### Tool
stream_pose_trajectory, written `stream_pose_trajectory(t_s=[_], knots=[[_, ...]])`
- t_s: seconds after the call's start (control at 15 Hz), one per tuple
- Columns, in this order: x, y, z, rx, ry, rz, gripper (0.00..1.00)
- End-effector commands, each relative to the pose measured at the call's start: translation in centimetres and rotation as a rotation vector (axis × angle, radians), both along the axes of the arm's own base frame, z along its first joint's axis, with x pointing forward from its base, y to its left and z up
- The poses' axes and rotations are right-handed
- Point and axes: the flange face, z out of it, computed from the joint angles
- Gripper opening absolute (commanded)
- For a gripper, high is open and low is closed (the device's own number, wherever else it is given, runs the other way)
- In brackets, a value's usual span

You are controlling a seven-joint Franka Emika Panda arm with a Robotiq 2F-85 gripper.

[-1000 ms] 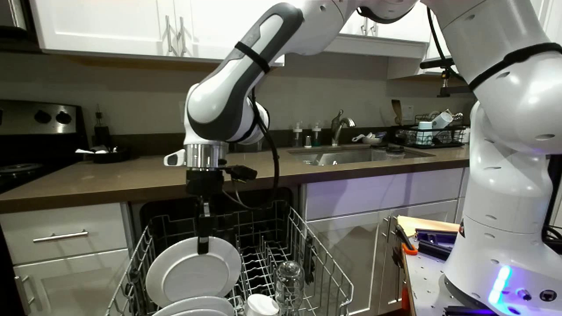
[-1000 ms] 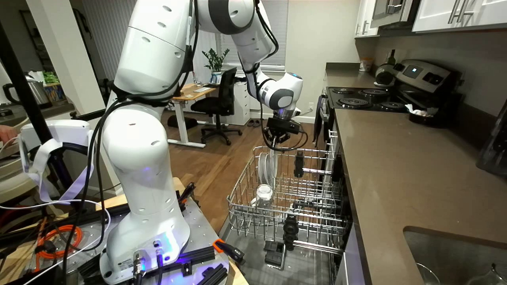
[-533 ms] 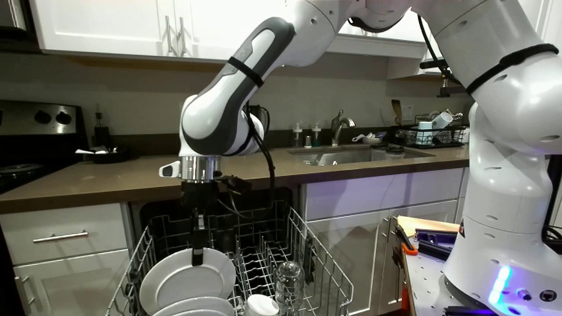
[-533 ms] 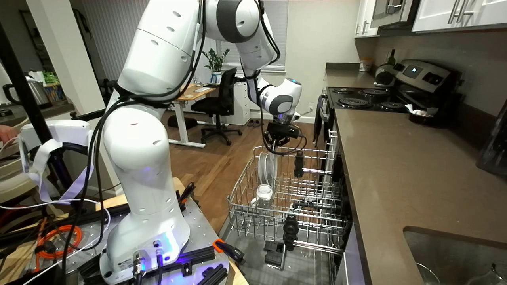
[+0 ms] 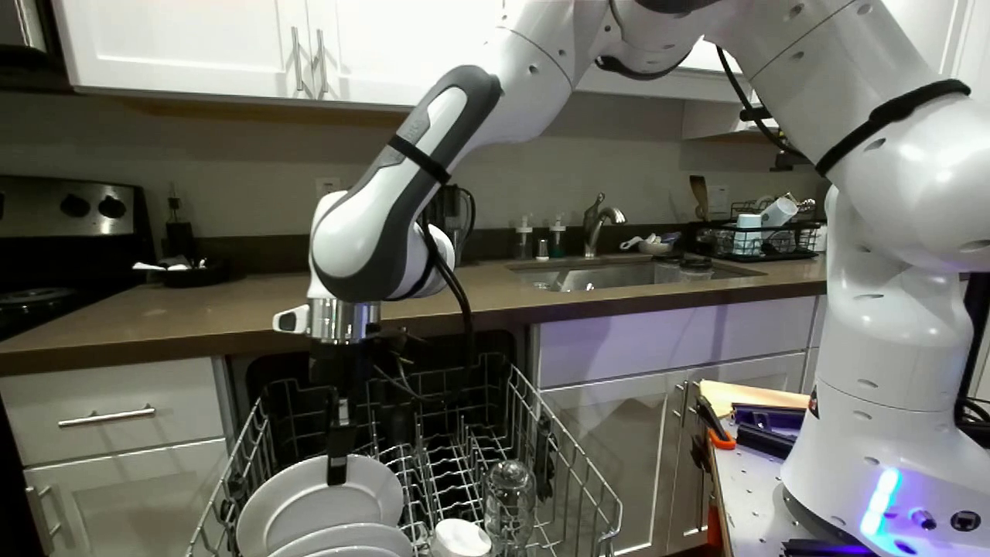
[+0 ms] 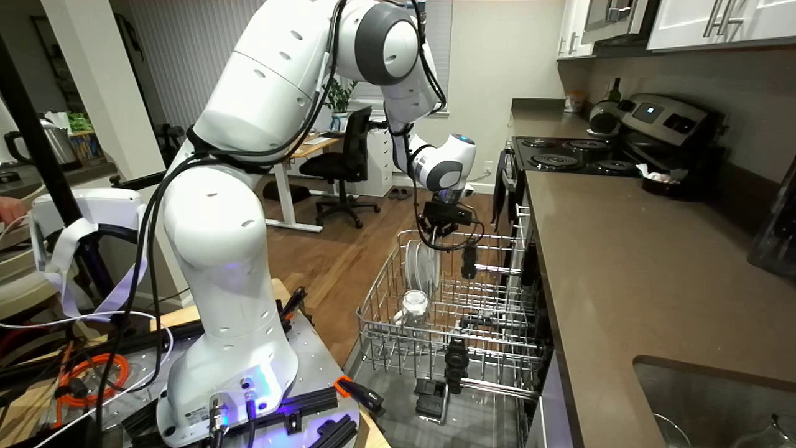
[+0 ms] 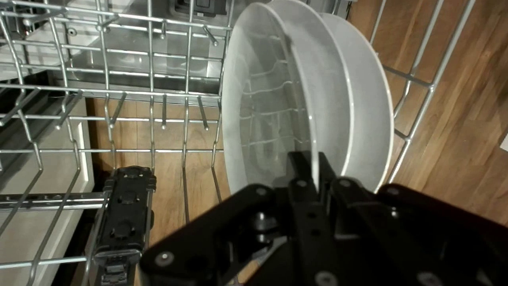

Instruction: Get the plate on the counter and put on the plate dryer

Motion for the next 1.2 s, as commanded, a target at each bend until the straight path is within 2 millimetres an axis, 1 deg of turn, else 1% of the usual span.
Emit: stream_pose_trajectory(t_s=[0.0,0.4,0.67,0.73,0.8,0.87,1.07,1.13], knots=[[1.3,0.3,-0.6,-0.006,-0.012,-0.001,0.05],[1.6,0.3,-2.6,-0.009,0.011,0.002,0.05],[1.5,0.0,-3.2,-0.019,0.022,0.001,0.05],[1.4,-0.1,-3.2,-0.022,0.025,0.003,0.32],[1.3,-0.1,-3.0,-0.023,0.029,0.004,0.34],[1.1,-0.1,-2.7,-0.018,0.042,0.005,0.39],[0.7,0.1,-1.6,-0.019,0.058,0.014,0.57],[0.6,0.2,-0.9,-0.019,0.056,0.017,0.64]])
